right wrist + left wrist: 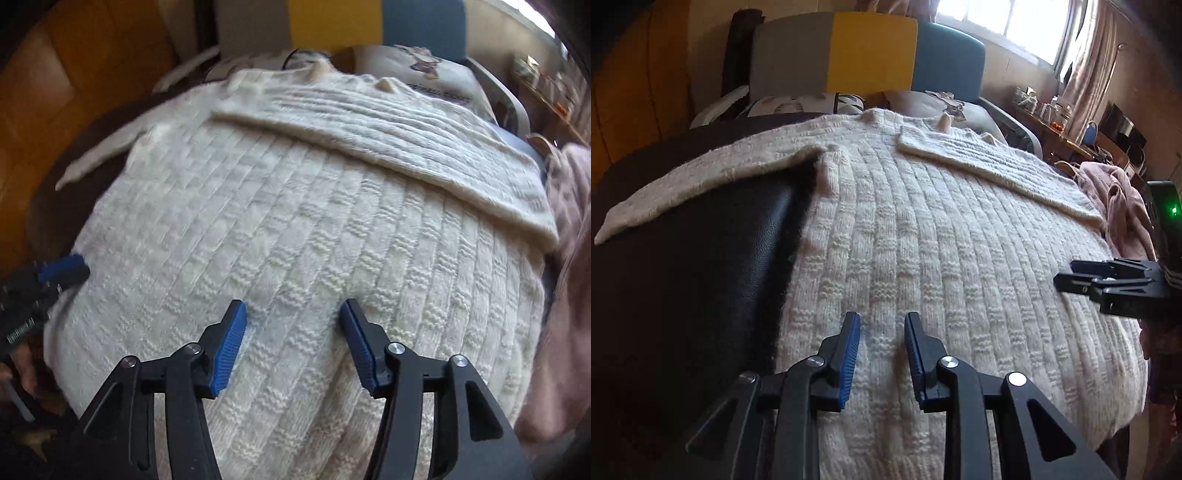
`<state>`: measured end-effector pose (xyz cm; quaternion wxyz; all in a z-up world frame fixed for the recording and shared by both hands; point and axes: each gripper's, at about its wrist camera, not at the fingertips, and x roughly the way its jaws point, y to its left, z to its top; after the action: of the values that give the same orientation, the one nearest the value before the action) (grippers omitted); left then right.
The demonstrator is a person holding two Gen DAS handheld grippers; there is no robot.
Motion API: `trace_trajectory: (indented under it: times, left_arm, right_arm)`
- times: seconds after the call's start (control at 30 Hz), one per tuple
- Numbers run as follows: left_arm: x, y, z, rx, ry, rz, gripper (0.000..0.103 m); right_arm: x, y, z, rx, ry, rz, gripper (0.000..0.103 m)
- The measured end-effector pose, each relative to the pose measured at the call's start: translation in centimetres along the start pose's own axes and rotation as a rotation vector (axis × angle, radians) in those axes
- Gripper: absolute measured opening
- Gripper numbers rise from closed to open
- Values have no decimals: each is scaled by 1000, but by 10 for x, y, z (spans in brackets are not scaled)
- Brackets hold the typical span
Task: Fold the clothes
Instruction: 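Move both open grippers back over the sweater body toward its collar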
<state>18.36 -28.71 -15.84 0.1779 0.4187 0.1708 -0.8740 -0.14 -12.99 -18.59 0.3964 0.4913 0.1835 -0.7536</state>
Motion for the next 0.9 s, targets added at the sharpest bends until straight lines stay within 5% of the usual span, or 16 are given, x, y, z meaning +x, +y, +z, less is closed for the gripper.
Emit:
trace_trajectory:
  times: [0.13,0.27,0.47,0.77,0.9]
  left_arm:
    - [0,-4,21,31,-30,0,25]
    - [25,-2,22,42,14,15,25]
    - [13,-5,55,50,-48,-8,25]
    - [64,-25,159,6,-79,-17,25]
    - [99,-37,185,-15,-61,16,25]
  right_arm:
    - [-8,7,40,-17,-40,45,58]
    - [0,15,92,-48,-90,-10,58]
    - [40,20,76,-114,16,39,61]
    - [-38,-82,124,124,-218,-46,61]
    - [-35,-126,123,212,-231,-128,61]
